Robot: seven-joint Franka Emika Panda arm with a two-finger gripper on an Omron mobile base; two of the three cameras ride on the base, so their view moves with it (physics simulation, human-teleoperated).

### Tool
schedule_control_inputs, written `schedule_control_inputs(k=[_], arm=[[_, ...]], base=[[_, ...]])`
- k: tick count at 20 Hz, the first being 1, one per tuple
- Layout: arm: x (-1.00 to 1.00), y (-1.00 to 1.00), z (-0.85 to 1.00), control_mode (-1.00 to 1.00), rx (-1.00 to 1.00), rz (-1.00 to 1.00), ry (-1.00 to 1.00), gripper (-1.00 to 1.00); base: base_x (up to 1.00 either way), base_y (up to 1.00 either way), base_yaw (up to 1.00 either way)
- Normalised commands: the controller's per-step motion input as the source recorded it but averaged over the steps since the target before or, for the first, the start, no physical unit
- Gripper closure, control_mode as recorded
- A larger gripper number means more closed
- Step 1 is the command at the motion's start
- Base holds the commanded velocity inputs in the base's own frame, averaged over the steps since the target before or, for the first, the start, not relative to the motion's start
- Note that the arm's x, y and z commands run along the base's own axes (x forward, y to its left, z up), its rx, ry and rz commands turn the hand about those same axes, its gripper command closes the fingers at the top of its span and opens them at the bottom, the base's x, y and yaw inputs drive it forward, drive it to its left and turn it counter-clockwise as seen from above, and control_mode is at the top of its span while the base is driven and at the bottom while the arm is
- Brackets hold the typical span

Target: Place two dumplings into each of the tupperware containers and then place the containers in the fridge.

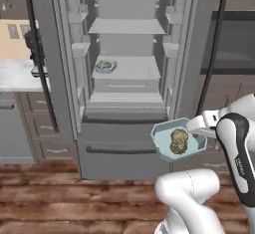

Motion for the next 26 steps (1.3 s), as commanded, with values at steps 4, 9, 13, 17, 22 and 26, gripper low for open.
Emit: schedule_control_inputs(k=[4, 9, 13, 17, 22, 26], arm=[[0.0, 0.0, 0.0, 1.0, 0.0, 0.0, 0.0, 1.0], [0.0, 0.0, 0.0, 1.0, 0.0, 0.0, 0.0, 1.0], [0.0, 0.0, 0.0, 1.0, 0.0, 0.0, 0.0, 1.0], [0.0, 0.0, 0.0, 1.0, 0.0, 0.0, 0.0, 1.0], [0.0, 0.0, 0.0, 1.0, 0.0, 0.0, 0.0, 1.0], [0.0, 0.0, 0.0, 1.0, 0.0, 0.0, 0.0, 1.0]], base=[[0.17, 0.74, -0.54], [0.53, 0.64, -0.39], [0.59, 0.64, -0.3], [0.59, 0.47, -0.17], [0.67, 0.31, -0.03], [0.59, 0.38, 0.0]])
